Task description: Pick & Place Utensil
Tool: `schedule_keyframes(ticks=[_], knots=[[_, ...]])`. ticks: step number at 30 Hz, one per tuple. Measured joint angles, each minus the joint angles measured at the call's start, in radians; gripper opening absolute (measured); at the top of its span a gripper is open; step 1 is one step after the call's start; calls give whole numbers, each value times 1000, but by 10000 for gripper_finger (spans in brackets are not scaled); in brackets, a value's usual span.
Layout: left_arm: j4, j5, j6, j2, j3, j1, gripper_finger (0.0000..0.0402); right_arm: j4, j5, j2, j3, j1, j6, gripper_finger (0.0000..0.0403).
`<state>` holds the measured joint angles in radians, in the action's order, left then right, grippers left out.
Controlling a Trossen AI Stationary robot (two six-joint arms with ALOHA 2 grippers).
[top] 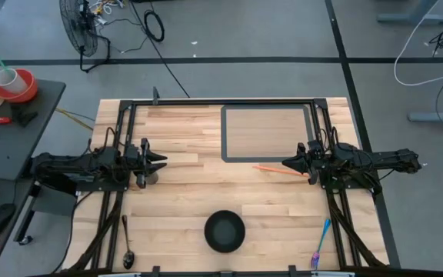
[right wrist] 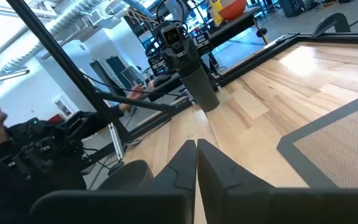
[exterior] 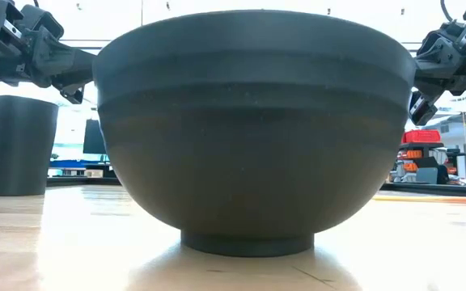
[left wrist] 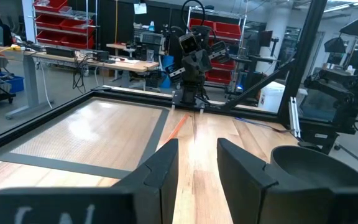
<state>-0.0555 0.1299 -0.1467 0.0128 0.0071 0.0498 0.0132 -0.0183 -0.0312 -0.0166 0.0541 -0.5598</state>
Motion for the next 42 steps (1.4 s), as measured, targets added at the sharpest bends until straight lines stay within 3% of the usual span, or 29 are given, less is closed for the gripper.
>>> schedule_keyframes(ticks=[39, 42], knots=[[0, 0, 0, 0, 0, 0, 115, 0, 0, 0, 0, 0, 0, 18], [0, 0, 0, 0, 0, 0, 115, 28, -50, -1, 0, -1, 85, 18]])
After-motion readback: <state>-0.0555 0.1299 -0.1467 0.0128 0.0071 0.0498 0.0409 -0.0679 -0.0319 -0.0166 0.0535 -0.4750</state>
